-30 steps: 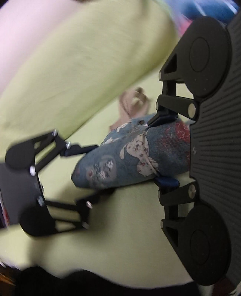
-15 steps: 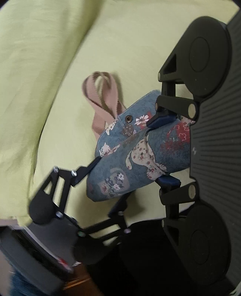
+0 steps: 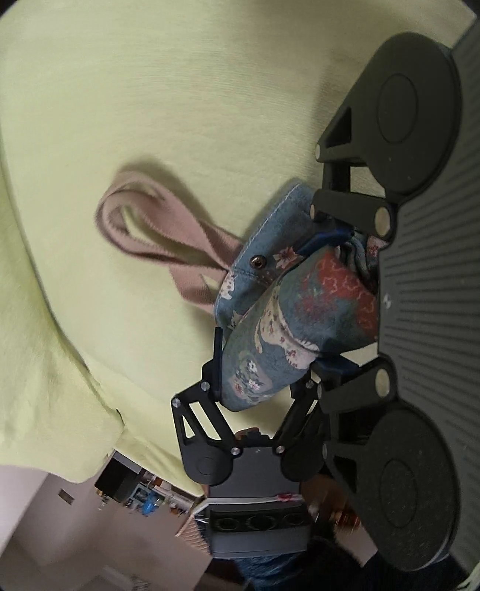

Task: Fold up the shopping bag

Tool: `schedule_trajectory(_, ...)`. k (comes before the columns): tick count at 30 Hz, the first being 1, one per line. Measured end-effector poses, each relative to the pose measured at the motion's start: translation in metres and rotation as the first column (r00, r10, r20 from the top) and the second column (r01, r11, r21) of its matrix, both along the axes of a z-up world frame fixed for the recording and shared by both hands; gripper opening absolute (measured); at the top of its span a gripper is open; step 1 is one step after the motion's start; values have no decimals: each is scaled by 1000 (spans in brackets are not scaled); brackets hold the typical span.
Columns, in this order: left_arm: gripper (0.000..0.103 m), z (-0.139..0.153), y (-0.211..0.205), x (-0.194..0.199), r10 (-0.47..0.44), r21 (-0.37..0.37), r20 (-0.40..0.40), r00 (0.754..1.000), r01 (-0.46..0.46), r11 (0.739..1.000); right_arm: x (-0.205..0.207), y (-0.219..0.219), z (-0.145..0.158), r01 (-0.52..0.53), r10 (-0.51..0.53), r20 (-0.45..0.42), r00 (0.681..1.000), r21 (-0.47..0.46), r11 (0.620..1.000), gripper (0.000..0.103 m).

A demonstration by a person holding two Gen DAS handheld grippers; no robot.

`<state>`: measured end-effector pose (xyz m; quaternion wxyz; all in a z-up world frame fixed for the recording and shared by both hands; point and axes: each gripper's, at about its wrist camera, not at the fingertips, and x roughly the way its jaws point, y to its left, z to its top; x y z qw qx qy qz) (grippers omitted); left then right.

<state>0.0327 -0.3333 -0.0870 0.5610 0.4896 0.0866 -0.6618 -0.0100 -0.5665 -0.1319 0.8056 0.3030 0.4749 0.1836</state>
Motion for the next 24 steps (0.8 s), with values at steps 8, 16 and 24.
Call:
schedule_trajectory(8, 62, 7, -6, 10, 21, -14, -25, 999, -22, 1000, 11, -10, -8, 34, -25, -96, 995, 86, 996, 55)
schedule_trajectory(16, 55, 64, 24, 26, 63, -97, -65, 996, -69, 993, 12, -11, -20, 123, -106, -132, 986, 129, 984, 54)
schedule_trajectory(24, 32, 55, -11, 24, 137, -111, -146, 980, -154, 982, 11, -6, -19, 188, -175, -139, 975, 85, 978, 54)
